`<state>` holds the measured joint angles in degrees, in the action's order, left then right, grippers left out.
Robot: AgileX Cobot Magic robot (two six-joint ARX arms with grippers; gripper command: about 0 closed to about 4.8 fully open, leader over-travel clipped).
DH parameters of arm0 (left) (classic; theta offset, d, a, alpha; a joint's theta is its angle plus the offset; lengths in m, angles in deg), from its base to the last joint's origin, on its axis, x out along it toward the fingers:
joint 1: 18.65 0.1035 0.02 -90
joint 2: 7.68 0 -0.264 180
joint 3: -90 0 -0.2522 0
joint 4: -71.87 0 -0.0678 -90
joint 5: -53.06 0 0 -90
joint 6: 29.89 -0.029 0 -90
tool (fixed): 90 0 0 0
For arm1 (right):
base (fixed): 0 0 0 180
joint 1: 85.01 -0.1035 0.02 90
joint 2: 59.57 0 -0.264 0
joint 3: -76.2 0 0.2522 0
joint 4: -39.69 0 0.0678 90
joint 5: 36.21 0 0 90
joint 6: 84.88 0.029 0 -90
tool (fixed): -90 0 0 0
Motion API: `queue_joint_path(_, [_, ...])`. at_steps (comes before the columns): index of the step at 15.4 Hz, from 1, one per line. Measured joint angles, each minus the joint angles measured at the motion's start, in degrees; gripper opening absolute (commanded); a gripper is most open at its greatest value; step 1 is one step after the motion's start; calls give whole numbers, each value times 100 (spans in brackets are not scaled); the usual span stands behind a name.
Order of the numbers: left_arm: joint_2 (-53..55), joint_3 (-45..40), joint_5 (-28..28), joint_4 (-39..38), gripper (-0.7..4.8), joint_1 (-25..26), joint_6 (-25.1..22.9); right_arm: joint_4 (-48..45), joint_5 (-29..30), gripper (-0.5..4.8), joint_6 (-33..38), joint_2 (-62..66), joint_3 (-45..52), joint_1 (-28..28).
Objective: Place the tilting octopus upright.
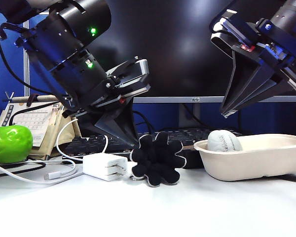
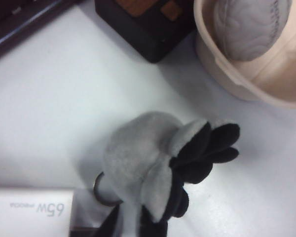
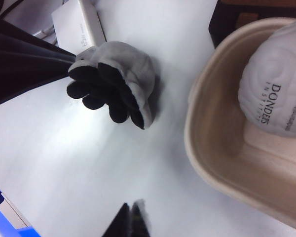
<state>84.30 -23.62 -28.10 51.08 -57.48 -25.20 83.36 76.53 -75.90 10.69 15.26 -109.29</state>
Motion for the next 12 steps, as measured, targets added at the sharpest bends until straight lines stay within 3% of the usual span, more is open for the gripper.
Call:
queue_joint_path(5, [0, 0, -2, 120, 66, -4, 0, 0, 0, 5, 0, 0, 0, 0])
queue_joint_path(6, [0, 0, -17, 188, 95, -4, 0, 0, 0, 5, 0, 0, 0, 0])
queue_joint_path(12, [-289, 0, 55, 511, 95, -9, 11, 0, 0, 5, 0, 0, 0, 0])
